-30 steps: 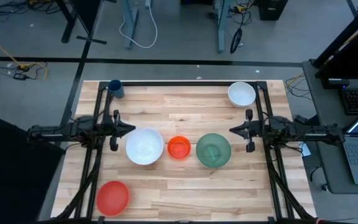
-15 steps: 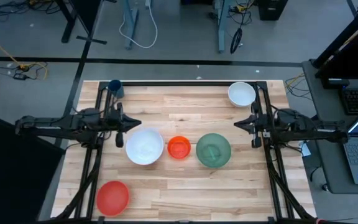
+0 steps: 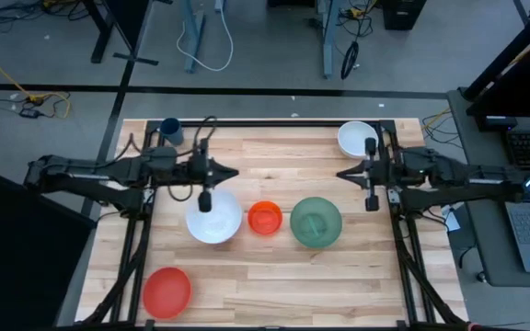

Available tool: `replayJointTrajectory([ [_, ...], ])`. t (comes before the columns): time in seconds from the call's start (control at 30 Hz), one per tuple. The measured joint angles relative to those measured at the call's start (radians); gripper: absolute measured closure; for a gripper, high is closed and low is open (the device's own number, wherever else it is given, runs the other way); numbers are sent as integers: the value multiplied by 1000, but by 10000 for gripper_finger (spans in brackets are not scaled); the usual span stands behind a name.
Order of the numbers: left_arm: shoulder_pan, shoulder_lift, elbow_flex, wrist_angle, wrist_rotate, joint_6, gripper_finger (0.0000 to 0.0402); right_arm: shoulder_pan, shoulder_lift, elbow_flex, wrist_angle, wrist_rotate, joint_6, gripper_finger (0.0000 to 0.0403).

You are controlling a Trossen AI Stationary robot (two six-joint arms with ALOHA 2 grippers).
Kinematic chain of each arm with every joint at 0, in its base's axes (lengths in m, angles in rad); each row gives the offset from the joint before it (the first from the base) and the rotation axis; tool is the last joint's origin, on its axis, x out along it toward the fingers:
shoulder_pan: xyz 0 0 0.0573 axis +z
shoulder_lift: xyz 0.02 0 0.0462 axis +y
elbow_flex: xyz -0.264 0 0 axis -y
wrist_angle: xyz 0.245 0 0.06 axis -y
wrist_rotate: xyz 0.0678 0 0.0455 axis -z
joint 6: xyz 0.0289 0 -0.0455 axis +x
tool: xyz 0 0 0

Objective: Nest bowls inside each other
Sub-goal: Stack the green bowl on top of the bottom white bowl

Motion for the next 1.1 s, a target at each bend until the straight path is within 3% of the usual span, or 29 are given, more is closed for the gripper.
replayJointTrajectory([
  [0.2,1,168,123,-9,89,49,402,0,19,0,-7,1,-15,403],
  [0.8,44,535,638,-215,92,46,402,-1,17,122,-161,133,-74,403],
  [1.1,83,659,821,-524,109,-25,402,0,17,124,-202,133,-27,403],
])
